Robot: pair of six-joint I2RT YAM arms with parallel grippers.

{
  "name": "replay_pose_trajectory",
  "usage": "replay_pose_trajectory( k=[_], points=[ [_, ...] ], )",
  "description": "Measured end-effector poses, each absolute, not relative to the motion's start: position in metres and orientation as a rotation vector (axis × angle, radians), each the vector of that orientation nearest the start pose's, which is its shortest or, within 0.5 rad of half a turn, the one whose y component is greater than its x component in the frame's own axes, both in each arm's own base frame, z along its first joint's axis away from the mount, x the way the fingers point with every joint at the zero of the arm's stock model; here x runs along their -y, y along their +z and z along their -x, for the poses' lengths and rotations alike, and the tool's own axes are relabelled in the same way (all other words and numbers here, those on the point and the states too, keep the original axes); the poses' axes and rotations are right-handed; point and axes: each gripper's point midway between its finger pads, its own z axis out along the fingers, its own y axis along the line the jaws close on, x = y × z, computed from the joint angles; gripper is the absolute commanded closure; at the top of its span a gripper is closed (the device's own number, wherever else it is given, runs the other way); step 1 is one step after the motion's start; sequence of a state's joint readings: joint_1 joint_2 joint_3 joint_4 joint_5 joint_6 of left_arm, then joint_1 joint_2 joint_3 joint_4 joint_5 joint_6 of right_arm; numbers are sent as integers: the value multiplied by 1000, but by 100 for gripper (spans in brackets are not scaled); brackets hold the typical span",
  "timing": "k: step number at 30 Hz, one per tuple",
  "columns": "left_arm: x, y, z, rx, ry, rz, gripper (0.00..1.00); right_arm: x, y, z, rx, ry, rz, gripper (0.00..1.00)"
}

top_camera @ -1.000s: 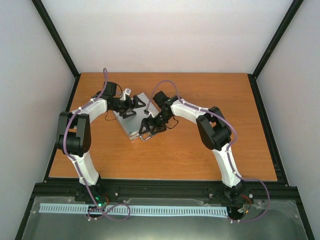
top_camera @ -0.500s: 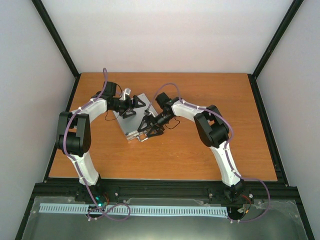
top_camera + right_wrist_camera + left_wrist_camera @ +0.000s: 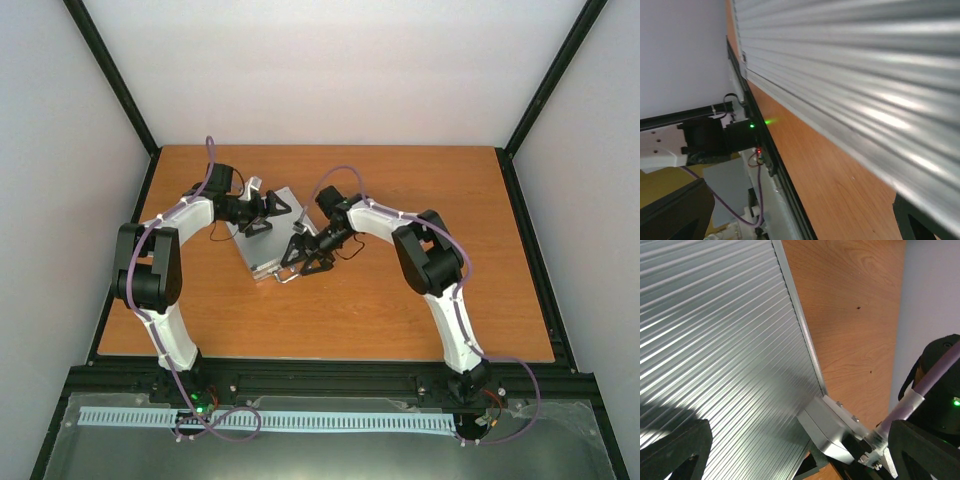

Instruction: Pack up texas hold em set

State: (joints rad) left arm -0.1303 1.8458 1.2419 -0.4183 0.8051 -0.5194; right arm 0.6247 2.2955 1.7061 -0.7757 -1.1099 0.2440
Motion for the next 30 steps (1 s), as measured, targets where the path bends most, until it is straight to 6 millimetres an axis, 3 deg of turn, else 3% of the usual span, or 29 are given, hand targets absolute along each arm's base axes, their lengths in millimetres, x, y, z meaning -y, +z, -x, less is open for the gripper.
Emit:
replay_pose_trajectory(
  k=[4, 6, 7, 10, 11, 14, 17, 23, 30],
  points=[
    [178, 113, -408, -2604, -1280, 196, 0, -382, 74, -279, -2875, 1655, 741, 7],
    [178, 113, -409, -2604, -1280, 197, 0, -373, 75, -275, -2901, 1573, 738, 19],
    [178, 113, -409, -2603, -1279, 196, 0, -371, 76, -275, -2900, 1540, 746, 29],
    [178, 113, -409, -2603, -1280, 197, 0, -364, 90, -278, -2867, 1442, 767, 93],
    [178, 113, -409, -2603, -1279, 197, 0, -364, 95, -280, -2847, 1423, 776, 97],
    [178, 113, -409, -2603, -1279, 197, 0, -365, 105, -288, -2802, 1359, 780, 97],
    [178, 113, -409, -2603, -1280, 196, 0, -369, 100, -294, -2777, 1296, 787, 97],
    [178, 112, -409, -2602, -1276, 188, 0, -383, 69, -293, -2774, 1228, 798, 97],
    [178, 112, -409, -2603, -1276, 188, 0, -385, 35, -288, -2804, 1139, 762, 97]
  ],
)
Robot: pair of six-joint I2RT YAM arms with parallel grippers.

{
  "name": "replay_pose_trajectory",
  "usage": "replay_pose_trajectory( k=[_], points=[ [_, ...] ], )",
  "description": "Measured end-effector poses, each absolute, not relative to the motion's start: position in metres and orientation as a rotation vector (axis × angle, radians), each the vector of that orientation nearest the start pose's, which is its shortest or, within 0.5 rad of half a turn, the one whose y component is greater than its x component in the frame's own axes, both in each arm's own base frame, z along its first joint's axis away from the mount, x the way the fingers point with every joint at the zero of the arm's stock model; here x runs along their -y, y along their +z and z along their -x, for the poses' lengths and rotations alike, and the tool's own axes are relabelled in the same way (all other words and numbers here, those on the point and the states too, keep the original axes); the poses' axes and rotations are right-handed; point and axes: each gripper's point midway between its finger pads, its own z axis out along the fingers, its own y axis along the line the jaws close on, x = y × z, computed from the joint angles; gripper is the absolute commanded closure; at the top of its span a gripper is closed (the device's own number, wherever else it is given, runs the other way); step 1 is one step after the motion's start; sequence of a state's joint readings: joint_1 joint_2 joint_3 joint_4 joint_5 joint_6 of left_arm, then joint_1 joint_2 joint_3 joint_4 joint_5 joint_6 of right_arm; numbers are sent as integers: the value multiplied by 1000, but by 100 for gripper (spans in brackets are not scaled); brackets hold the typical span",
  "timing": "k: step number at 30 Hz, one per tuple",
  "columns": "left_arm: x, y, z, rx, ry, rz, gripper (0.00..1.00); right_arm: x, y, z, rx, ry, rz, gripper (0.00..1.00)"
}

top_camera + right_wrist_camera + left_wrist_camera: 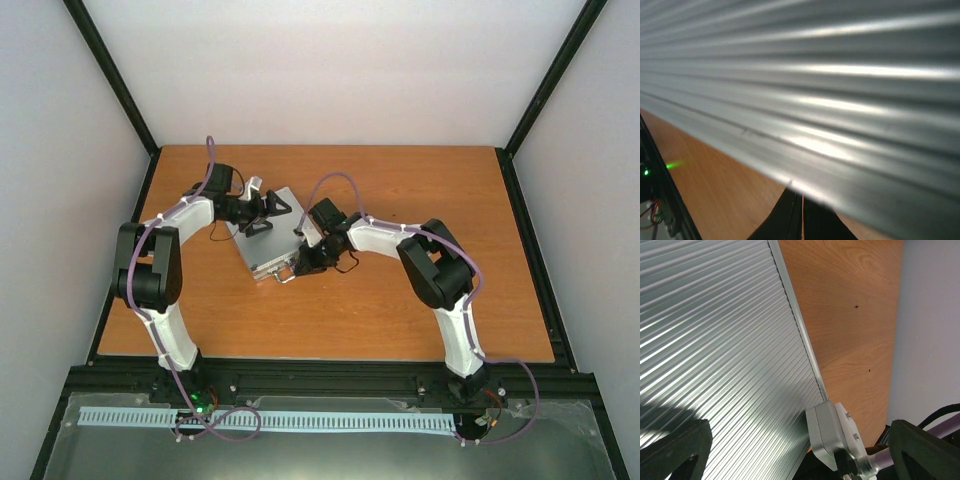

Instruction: Pack up texas hold em set

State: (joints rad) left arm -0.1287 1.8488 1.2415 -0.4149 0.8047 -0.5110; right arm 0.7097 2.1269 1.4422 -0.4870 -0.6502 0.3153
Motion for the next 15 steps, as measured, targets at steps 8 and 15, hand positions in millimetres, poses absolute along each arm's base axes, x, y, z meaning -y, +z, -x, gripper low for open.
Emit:
replay_pose_trajectory(
  k=[8, 15],
  points=[
    [179, 111, -411, -2603, -1284, 185, 0, -388, 34, -295, -2778, 1128, 692, 97],
    [179, 112, -411, -2602, -1286, 183, 0, -388, 34, -294, -2770, 1139, 670, 97]
  ],
)
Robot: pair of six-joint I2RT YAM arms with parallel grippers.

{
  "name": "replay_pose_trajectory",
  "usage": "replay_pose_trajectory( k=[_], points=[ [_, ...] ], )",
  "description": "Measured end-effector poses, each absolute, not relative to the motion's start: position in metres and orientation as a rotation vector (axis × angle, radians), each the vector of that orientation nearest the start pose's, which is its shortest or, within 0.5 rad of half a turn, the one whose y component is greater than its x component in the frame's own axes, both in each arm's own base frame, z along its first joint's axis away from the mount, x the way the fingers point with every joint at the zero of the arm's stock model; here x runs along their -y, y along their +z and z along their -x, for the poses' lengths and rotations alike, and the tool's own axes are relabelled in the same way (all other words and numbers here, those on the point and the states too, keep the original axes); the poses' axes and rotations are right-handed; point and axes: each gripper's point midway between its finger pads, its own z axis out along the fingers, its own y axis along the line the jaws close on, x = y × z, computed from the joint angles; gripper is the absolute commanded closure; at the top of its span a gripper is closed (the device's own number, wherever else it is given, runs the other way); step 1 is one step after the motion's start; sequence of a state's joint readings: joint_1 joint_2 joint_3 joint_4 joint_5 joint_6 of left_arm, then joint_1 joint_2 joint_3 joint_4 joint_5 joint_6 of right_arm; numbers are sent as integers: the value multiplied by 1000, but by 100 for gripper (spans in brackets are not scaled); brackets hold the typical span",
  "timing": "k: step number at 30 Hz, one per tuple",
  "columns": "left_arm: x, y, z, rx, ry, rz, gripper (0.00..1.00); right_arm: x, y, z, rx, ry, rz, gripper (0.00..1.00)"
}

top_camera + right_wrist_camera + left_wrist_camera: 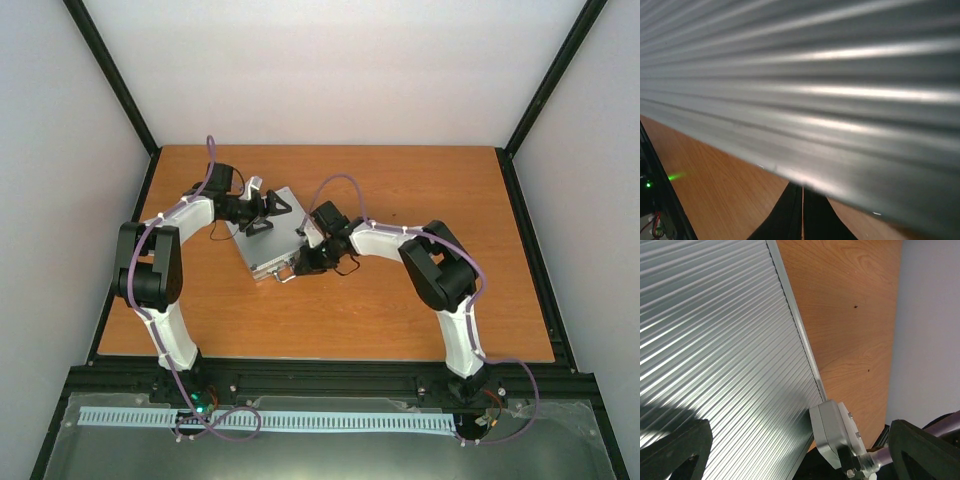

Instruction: Pack up texas hold em set

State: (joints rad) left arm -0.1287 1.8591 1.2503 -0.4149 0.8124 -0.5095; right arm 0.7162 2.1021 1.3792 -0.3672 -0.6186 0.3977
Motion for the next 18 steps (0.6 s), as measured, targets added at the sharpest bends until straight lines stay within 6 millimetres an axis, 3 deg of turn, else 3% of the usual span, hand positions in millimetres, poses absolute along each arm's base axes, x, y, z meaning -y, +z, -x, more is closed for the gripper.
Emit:
replay_pose_trajectory(
  k=[7, 18],
  points=[
    [180, 112, -412, -2601, -1292, 181, 0, -379, 41, -283, -2782, 1119, 666, 97],
    [180, 111, -412, -2602, -1292, 181, 0, -390, 65, -297, -2705, 1133, 677, 97]
  ],
)
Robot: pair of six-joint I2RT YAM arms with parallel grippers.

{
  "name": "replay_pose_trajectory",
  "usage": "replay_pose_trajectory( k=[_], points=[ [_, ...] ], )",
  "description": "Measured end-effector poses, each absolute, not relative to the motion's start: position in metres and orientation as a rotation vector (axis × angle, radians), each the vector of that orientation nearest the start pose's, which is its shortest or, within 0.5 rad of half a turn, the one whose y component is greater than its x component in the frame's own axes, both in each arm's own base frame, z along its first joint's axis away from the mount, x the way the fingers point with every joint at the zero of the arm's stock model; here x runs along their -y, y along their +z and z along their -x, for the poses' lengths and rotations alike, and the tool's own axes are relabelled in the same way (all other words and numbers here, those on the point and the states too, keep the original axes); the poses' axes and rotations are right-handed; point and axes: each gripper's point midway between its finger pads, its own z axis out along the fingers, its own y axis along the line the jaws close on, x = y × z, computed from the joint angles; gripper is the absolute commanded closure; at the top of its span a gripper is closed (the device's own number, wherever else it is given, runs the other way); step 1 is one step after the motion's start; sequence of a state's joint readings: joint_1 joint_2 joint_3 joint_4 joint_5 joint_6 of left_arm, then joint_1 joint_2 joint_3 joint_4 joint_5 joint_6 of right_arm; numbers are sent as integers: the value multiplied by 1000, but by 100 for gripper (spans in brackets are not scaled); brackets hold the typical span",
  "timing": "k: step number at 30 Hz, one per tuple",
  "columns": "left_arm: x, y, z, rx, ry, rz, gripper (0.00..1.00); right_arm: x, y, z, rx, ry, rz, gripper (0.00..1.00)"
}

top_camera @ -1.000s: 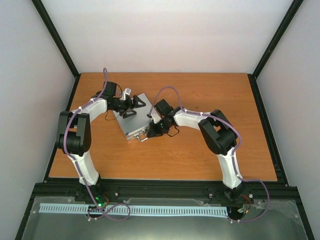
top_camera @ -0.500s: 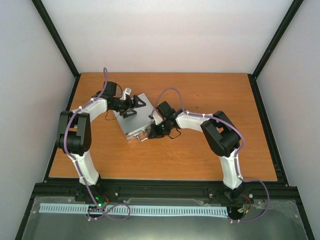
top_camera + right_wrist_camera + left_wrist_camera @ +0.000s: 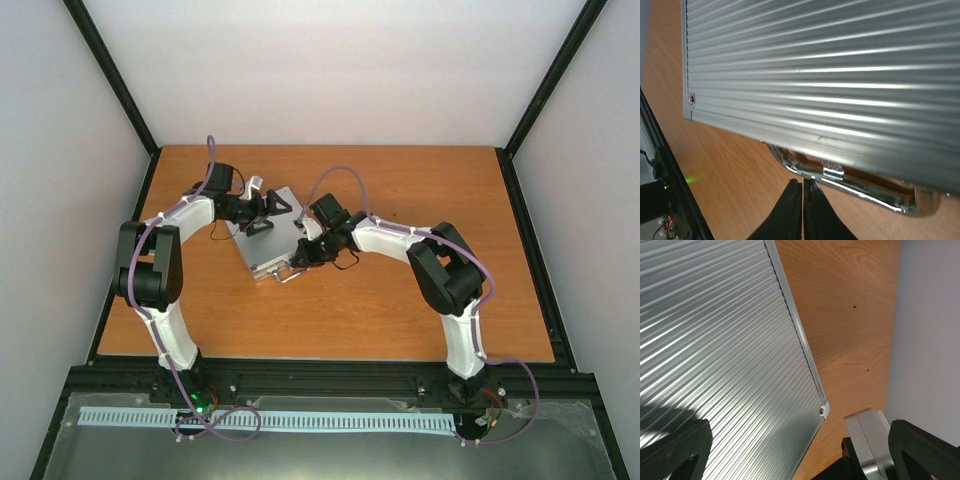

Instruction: Pack up texas hold em set

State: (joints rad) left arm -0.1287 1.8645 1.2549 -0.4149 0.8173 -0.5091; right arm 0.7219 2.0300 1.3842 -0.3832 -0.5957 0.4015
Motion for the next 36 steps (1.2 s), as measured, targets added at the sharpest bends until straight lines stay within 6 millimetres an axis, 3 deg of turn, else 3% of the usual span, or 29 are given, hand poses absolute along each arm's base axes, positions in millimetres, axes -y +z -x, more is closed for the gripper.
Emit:
replay_pose_trajectory(
  k=[8, 14, 23, 33, 35, 36],
  points=[
    [180, 111, -412, -2602, -1292, 180, 0, -401, 43, -303, -2740, 1161, 683, 97],
    [180, 111, -411, -2602, -1294, 180, 0, -402, 41, -301, -2749, 1165, 681, 97],
    [180, 111, -415, -2586, -1290, 159, 0, -398, 23, -313, -2755, 1003, 596, 97],
    [179, 112, -420, -2569, -1281, 146, 0, -393, 25, -323, -2732, 908, 518, 97],
    [179, 113, -420, -2572, -1281, 146, 0, -385, 26, -325, -2735, 851, 514, 91],
    [179, 113, -420, -2576, -1278, 148, 0, -382, 28, -325, -2735, 825, 519, 76]
  ],
)
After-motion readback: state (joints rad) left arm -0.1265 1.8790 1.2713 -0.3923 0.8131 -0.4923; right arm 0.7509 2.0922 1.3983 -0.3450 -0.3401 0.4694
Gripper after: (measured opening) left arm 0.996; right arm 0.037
